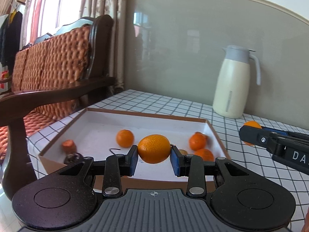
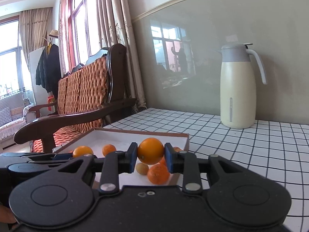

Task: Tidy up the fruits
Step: 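Carry the orange in the left tool over the box while the right tool carries its orange, then open the left tool to drop the orange into the box while the right tool drops its orange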

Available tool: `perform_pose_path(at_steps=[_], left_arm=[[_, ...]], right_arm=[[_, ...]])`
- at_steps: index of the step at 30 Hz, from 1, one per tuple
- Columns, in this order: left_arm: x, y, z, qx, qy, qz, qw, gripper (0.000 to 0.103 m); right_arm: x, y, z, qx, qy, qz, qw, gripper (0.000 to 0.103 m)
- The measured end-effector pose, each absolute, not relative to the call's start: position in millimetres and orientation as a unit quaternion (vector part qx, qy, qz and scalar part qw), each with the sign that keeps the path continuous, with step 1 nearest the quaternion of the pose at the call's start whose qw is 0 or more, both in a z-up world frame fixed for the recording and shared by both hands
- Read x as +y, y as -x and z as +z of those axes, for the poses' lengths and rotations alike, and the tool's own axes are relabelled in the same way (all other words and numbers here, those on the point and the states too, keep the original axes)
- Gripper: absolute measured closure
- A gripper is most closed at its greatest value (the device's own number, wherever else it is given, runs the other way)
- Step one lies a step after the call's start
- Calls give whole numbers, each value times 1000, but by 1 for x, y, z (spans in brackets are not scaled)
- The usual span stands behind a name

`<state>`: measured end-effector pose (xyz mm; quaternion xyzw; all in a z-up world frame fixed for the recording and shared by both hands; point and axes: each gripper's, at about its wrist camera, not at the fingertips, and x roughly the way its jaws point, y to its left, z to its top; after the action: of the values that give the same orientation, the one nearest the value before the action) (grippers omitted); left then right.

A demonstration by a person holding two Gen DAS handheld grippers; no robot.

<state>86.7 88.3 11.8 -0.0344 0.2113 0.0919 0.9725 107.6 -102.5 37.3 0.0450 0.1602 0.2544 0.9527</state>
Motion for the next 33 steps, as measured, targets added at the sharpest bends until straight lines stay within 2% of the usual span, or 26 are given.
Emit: perform_pose_path(at_steps=[17,33], left_arm=[[136,-95,13,201,53,149,967,67],[174,-147,-2,226,54,198,952,67]], right_arm=[[-75,-127,34,150,-56,250,955,82],[-44,-187,18,202,-42,215,955,79]])
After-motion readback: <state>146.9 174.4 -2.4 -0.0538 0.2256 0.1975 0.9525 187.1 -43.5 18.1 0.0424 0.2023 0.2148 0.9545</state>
